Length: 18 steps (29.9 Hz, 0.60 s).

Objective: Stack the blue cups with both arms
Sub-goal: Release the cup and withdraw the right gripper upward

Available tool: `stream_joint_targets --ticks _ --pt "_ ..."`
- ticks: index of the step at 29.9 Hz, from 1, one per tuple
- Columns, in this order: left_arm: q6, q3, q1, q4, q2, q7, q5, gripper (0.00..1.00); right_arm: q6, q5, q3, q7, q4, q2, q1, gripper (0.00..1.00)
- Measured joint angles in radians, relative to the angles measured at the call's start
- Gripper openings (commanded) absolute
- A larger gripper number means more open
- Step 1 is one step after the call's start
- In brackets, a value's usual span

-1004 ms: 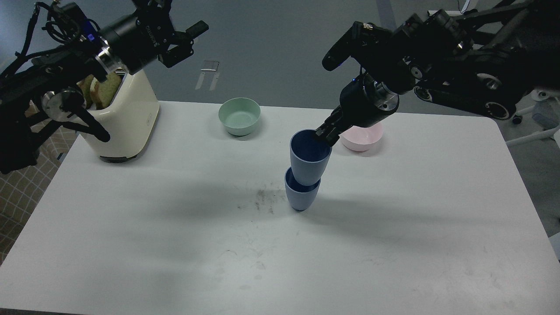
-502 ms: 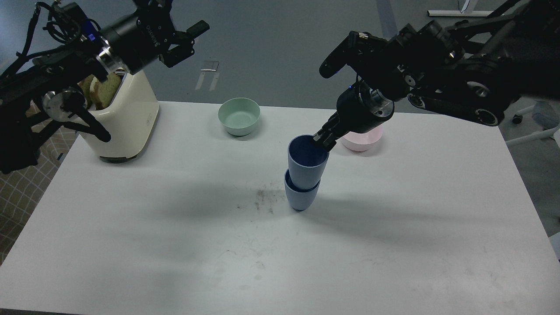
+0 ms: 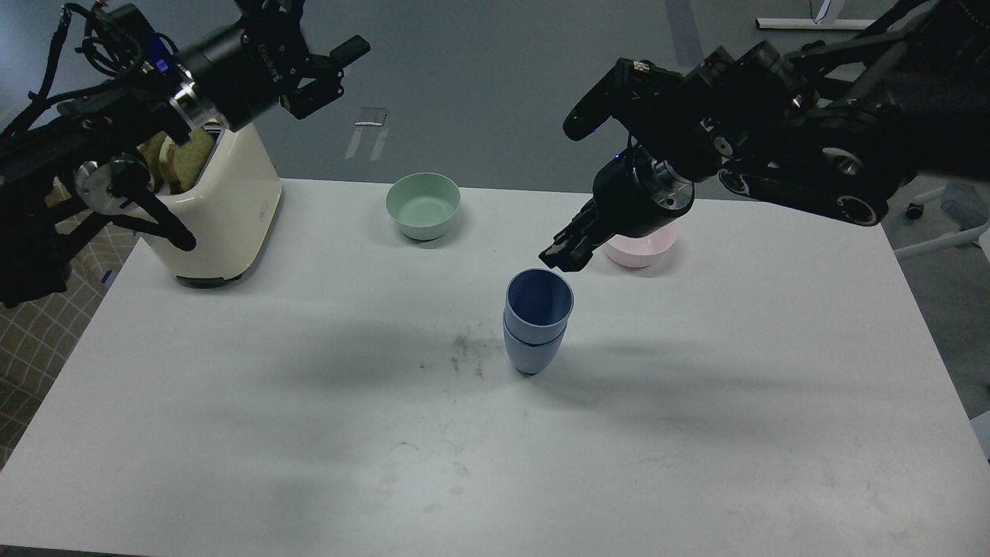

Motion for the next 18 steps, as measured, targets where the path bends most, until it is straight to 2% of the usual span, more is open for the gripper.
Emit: stream_joint_targets --ticks 6,13,18 --pt "0.0 0.0 0.0 0.0 0.002 0.0 0.0 0.97 0.002 0.1 0.019 0.0 -0.036 -0.043 0.032 1.0" --pt "0.0 0.001 0.002 0.002 0.004 -0.003 0.0 0.97 -0.009 0.113 0.168 0.0 -0.071 -0.228 0.046 1.0" --pt "0.0 0.0 0.003 0.014 0.001 -0.003 0.0 0.98 -0.062 0.113 0.329 0.0 -0.104 -0.386 -0.047 1.0"
